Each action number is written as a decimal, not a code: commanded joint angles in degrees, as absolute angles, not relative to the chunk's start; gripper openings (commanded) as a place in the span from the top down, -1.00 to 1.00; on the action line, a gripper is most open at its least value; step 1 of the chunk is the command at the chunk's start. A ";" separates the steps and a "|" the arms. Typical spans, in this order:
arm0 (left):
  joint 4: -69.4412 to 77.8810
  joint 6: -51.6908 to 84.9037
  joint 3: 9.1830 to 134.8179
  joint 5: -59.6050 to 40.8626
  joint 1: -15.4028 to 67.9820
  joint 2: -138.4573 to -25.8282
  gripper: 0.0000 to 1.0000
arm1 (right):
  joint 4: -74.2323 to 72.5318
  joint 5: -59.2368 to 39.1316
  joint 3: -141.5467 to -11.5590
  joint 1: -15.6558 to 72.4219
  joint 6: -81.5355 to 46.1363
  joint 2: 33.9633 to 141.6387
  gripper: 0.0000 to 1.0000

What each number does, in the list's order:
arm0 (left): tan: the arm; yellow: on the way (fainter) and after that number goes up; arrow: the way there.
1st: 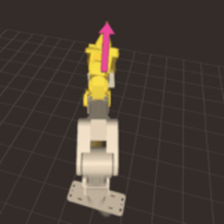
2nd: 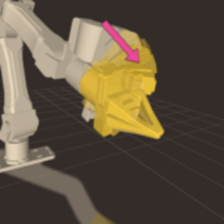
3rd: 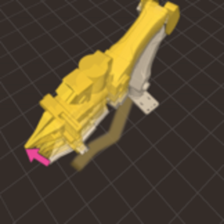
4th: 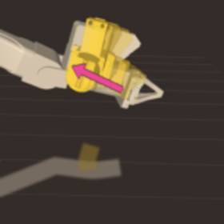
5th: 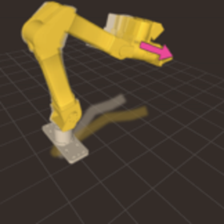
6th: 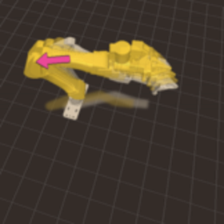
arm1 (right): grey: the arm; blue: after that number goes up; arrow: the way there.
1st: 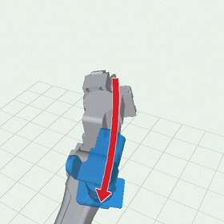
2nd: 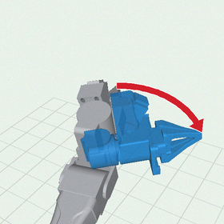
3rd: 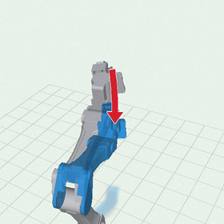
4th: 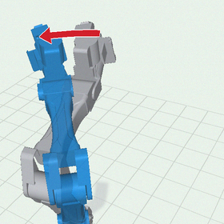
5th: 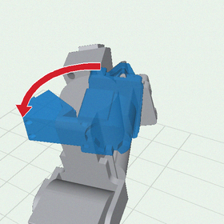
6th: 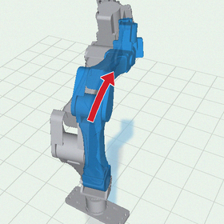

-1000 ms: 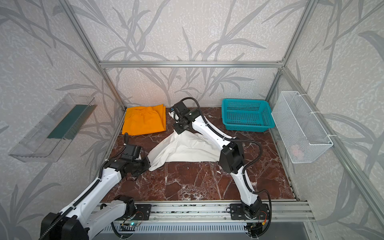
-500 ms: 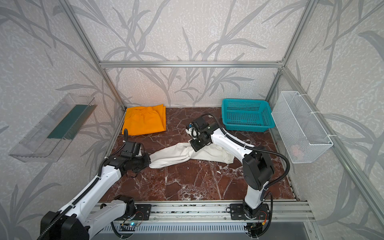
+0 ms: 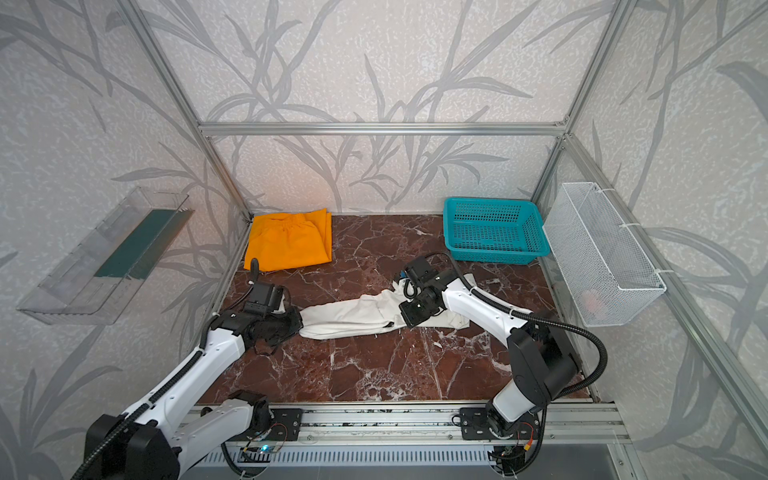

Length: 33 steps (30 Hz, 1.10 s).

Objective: Fold and stack the mixed laundry pile

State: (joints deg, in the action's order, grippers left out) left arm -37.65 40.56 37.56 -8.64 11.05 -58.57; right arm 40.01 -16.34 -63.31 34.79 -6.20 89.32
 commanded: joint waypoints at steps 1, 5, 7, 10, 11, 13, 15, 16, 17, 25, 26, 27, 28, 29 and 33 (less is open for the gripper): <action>-38.43 40.14 37.95 -7.47 10.72 -57.76 1.00 | 45.10 -14.73 -61.76 33.65 -6.21 85.90 0.91; -38.60 40.17 38.01 -7.54 10.72 -57.70 1.00 | 46.90 -13.47 -59.15 31.93 -6.74 81.86 0.91; -38.70 40.15 38.12 -7.44 10.72 -57.66 1.00 | 47.49 -13.21 -57.37 31.32 -7.66 80.32 0.90; -38.50 40.34 38.06 -7.62 10.72 -57.74 1.00 | 48.40 -13.41 -54.91 31.08 -9.24 78.33 0.89; -38.29 40.42 38.08 -7.82 10.73 -57.83 1.00 | 48.81 -13.60 -54.22 31.04 -9.62 77.60 0.86; -37.92 40.47 38.06 -8.42 10.73 -58.08 1.00 | 49.45 -13.71 -53.33 31.09 -10.33 76.08 0.78; -37.68 40.35 38.03 -9.16 10.72 -58.42 1.00 | 50.20 -13.62 -52.29 31.11 -11.06 74.53 0.73; -37.67 40.26 38.06 -9.38 10.72 -58.62 1.00 | 50.42 -13.62 -51.81 31.06 -11.41 74.21 0.71; -37.62 40.26 37.99 -9.47 10.74 -58.67 1.00 | 50.81 -13.90 -51.24 31.01 -11.87 74.01 0.70; -36.08 40.44 37.09 -10.56 10.72 -58.73 1.00 | 42.66 -21.20 -48.85 31.11 -16.29 73.61 0.10; -36.09 40.44 37.05 -10.71 10.72 -58.94 1.00 | 41.21 -21.38 -49.38 31.10 -16.75 74.17 0.01; -36.18 40.26 37.20 -10.78 10.72 -58.98 1.00 | 40.05 -21.76 -50.17 31.11 -17.04 74.97 -0.06; -36.35 40.20 37.26 -10.86 10.72 -58.93 1.00 | 39.44 -22.17 -50.97 31.06 -17.22 76.00 -0.08; -36.50 40.10 37.29 -10.84 10.68 -58.92 1.00 | 38.75 -22.87 -51.91 31.09 -17.39 77.22 -0.09; -36.46 40.17 37.02 -10.53 10.72 -58.28 1.00 | 37.46 -21.28 -55.68 33.70 -14.63 80.67 0.01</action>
State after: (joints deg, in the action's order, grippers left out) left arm -36.53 40.56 37.54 -10.66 10.96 -58.70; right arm 40.14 -20.99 -52.64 32.10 -16.08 79.22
